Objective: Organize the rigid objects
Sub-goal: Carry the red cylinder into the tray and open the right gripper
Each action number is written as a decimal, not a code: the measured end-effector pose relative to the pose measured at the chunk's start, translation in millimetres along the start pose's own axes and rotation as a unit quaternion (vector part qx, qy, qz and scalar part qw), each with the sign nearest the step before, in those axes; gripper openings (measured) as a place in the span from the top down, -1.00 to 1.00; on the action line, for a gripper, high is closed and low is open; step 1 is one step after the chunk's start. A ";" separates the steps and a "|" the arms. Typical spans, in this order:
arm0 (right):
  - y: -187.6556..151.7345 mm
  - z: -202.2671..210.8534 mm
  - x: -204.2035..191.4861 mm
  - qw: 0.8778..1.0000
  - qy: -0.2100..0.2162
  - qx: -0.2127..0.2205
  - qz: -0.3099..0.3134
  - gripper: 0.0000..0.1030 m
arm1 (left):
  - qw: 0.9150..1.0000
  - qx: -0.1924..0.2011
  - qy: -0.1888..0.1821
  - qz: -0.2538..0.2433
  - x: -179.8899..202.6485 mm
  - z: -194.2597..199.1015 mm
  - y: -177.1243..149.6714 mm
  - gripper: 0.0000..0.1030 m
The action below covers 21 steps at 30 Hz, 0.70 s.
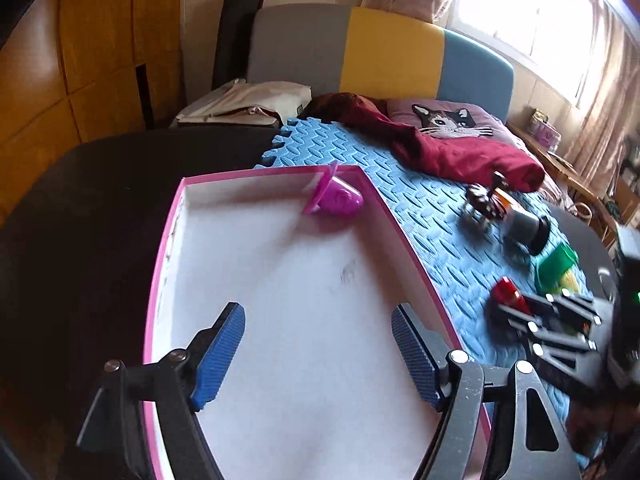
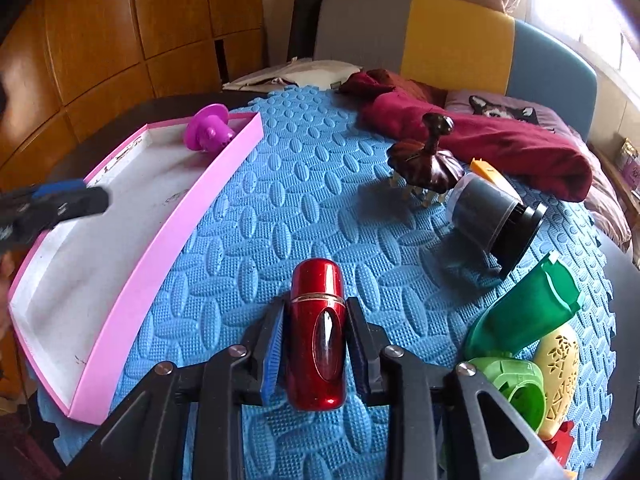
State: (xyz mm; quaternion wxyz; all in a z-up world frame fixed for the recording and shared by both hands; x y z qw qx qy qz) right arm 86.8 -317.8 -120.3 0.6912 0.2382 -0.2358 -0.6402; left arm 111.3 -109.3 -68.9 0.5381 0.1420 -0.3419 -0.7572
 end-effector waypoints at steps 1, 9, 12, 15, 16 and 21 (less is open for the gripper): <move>0.2 -0.2 0.9 1.000 0.002 0.000 -0.004 0.43 | 1.000 0.003 0.005 -0.004 1.5 5.0 -3.2 -0.48; -0.2 0.1 1.5 1.000 0.004 0.003 -0.009 0.43 | 0.999 0.011 0.032 -0.001 -3.5 29.1 -20.7 -0.50; -0.2 0.6 0.2 1.000 -0.001 0.004 -0.005 0.43 | 0.999 0.013 0.042 0.008 -10.1 35.0 -26.4 -0.50; -0.3 0.6 -0.5 1.000 -0.004 0.004 -0.003 0.43 | 0.999 0.016 0.048 0.013 -15.2 39.8 -29.9 -0.50; -0.4 0.4 -0.7 1.000 -0.004 0.005 -0.003 0.43 | 0.999 0.016 0.051 0.013 -16.8 40.8 -30.3 -0.50; -0.8 -0.2 0.3 1.000 -0.003 0.004 -0.005 0.43 | 0.998 0.019 0.062 0.014 -23.6 45.2 -33.8 -0.50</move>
Point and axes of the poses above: each gripper's, at about its wrist camera, not at the fingertips, and z roughly against the way its jaws point, x to its right, y to its top, the point moved 5 cm from there along -z, roughly the way its jaws point, and after that the axes turned 5 degrees about -y, right-handed, at the moved point
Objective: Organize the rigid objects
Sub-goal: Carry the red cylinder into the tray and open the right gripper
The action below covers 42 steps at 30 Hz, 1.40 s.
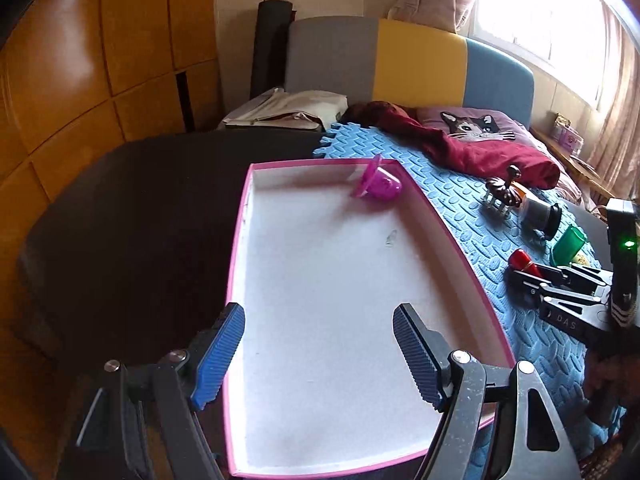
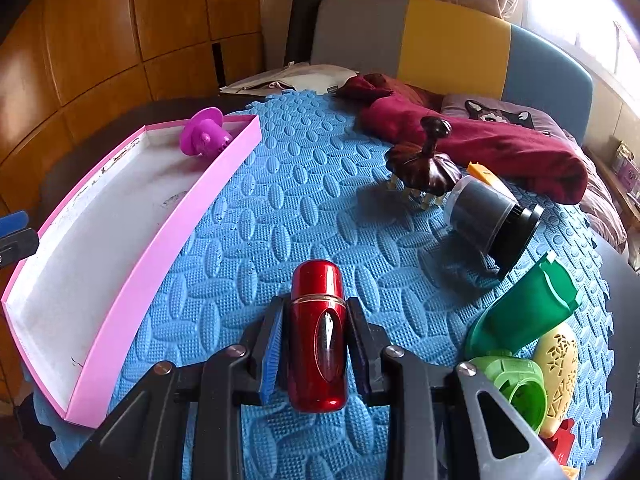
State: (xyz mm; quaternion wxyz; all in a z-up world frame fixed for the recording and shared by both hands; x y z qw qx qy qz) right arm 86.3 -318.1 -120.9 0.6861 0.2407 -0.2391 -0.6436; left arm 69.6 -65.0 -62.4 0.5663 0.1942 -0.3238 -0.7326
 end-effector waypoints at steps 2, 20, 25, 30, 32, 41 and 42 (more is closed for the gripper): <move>0.0 -0.1 -0.5 1.000 -0.003 0.000 0.002 0.43 | 1.000 -0.001 0.001 0.005 -3.1 0.4 -1.3 -0.50; 2.5 3.0 -8.8 0.998 -0.058 -0.021 -0.026 0.50 | 1.000 0.011 0.010 0.020 -21.2 7.8 -4.7 -0.50; 19.6 21.5 -24.4 0.999 -0.030 -0.002 -0.040 0.50 | 0.999 0.010 0.015 0.033 -31.4 6.5 -6.6 -0.50; 45.6 44.2 -58.3 0.999 0.003 0.033 -0.022 0.50 | 0.999 0.010 0.016 0.041 -37.1 6.4 -7.6 -0.50; 55.5 47.7 -70.9 0.999 0.013 0.041 -0.016 0.50 | 0.999 0.010 0.016 0.044 -38.7 6.8 -7.9 -0.50; 87.8 12.8 -109.9 0.999 0.029 0.018 -0.008 0.50 | 0.998 0.009 0.018 0.060 -50.8 2.5 -6.4 -0.50; 90.7 2.9 -112.1 1.000 0.024 0.011 -0.008 0.50 | 0.998 0.008 0.019 0.061 -51.8 1.4 -6.7 -0.50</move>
Point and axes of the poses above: each gripper's, at about its wrist camera, not at the fingertips, and z roughly against the way its jaws point, x to its right, y to its top, the point moved 5 cm from there along -z, roughly the way its jaws point, and after that the axes turned 5 degrees about -y, right-handed, at the moved point
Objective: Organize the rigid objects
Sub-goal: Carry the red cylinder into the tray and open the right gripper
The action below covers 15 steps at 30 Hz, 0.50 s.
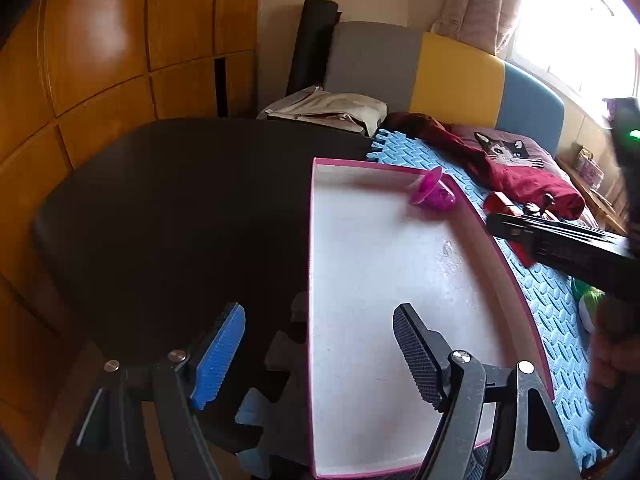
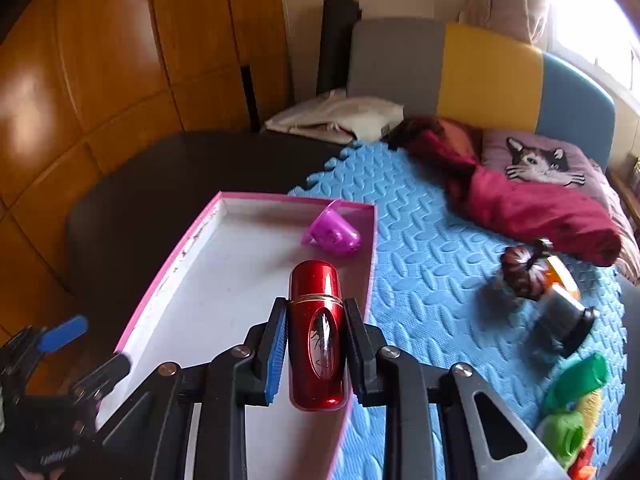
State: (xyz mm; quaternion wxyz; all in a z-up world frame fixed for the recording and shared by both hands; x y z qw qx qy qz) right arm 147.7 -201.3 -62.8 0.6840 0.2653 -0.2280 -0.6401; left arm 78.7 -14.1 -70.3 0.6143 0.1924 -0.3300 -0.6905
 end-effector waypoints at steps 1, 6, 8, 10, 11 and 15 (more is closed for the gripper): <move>2.8 -11.1 -2.0 1.000 -0.006 -0.009 0.002 0.50 | 1.000 -0.001 0.000 0.000 -0.9 -0.9 0.0 -0.50; 1.9 -46.3 -2.7 0.998 -0.043 -0.043 0.013 0.49 | 1.000 -0.003 0.002 -0.004 -1.6 -2.3 0.3 -0.50; -0.4 -51.1 -1.2 0.997 -0.053 -0.045 0.017 0.49 | 1.000 -0.002 0.002 -0.006 -1.9 -2.4 1.1 -0.50; -2.2 -49.5 0.0 0.998 -0.053 -0.042 0.018 0.48 | 1.000 -0.001 0.003 -0.006 -2.3 -2.2 1.1 -0.50; -2.3 -48.7 0.3 0.998 -0.050 -0.041 0.018 0.48 | 1.000 -0.001 0.003 -0.006 -2.4 -2.2 1.0 -0.50; -2.7 -38.6 5.0 0.999 -0.031 -0.031 -0.005 0.47 | 1.000 0.000 0.002 -0.004 -2.8 -0.5 0.6 -0.50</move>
Point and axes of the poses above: each gripper's, at about its wrist camera, not at the fingertips, and z roughly against the way its jaws point, x to its right, y to its top, the point moved 5 cm from there along -z, roughly the way its jaws point, and after that the axes turned 5 degrees about -y, right-handed, at the moved point
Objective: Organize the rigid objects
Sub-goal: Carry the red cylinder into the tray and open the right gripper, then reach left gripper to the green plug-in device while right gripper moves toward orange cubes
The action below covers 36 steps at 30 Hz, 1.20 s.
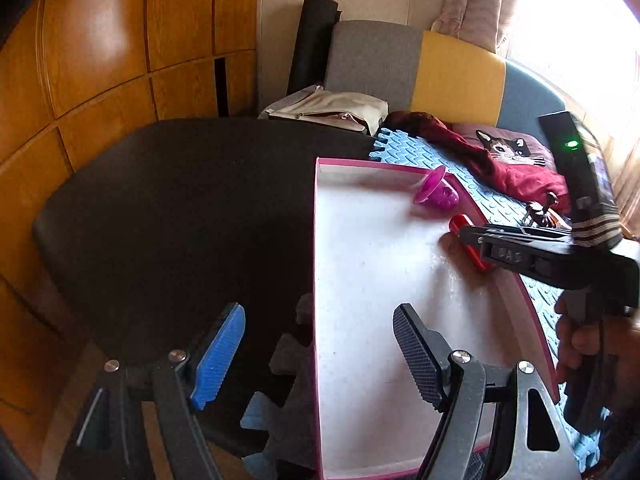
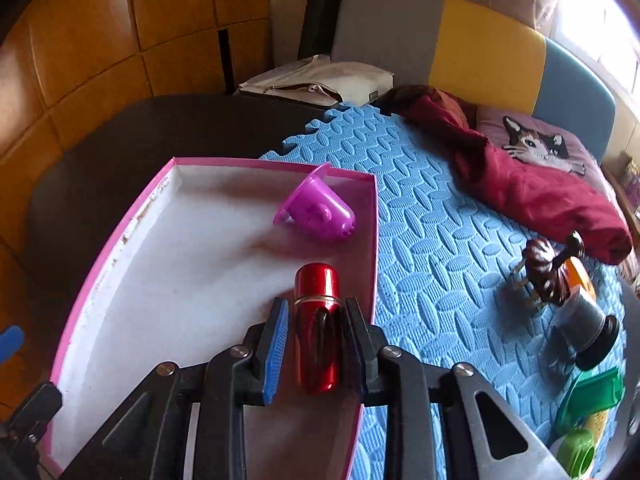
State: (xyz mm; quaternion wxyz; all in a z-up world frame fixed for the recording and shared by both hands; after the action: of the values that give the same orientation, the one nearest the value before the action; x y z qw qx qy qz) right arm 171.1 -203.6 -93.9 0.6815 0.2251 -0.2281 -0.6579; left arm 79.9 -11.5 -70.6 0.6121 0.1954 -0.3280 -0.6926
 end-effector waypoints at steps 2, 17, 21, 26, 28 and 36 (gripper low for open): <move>0.3 8.3 0.6 1.000 0.005 0.011 -0.007 0.38 | 1.000 0.001 -0.001 0.001 0.5 1.5 0.4 -0.50; -30.4 74.3 51.8 0.997 -0.020 0.059 -0.043 0.35 | 1.000 0.004 -0.010 -0.010 11.9 10.9 2.7 -0.50; -44.8 88.6 73.3 0.996 -0.035 0.062 -0.052 0.35 | 1.000 0.004 -0.016 -0.014 17.6 12.0 3.3 -0.50; -59.1 107.6 103.0 0.994 -0.057 0.068 -0.066 0.34 | 0.999 0.008 -0.020 -0.031 29.9 15.3 4.5 -0.50; -62.3 115.9 116.9 0.992 -0.070 0.074 -0.073 0.34 | 0.999 0.009 -0.023 -0.038 35.1 16.4 5.8 -0.50; -81.5 157.0 196.2 0.976 -0.142 0.097 -0.131 0.30 | 0.996 0.014 -0.047 -0.073 67.3 17.6 15.8 -0.50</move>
State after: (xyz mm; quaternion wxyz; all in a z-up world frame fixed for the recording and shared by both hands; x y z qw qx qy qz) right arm 17.0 -403.4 -15.8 0.5248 0.2219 -0.3540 -0.7417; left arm 67.7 -73.9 -38.4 0.5414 0.1944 -0.3508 -0.7390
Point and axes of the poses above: each gripper's, at about its wrist camera, not at the fingertips, and z roughly against the way its jaws point, x to its right, y to its top, the point moved 5 cm from there along -z, roughly the way its jaws point, and after that the axes turned 5 degrees about -y, right-handed, at the moved point
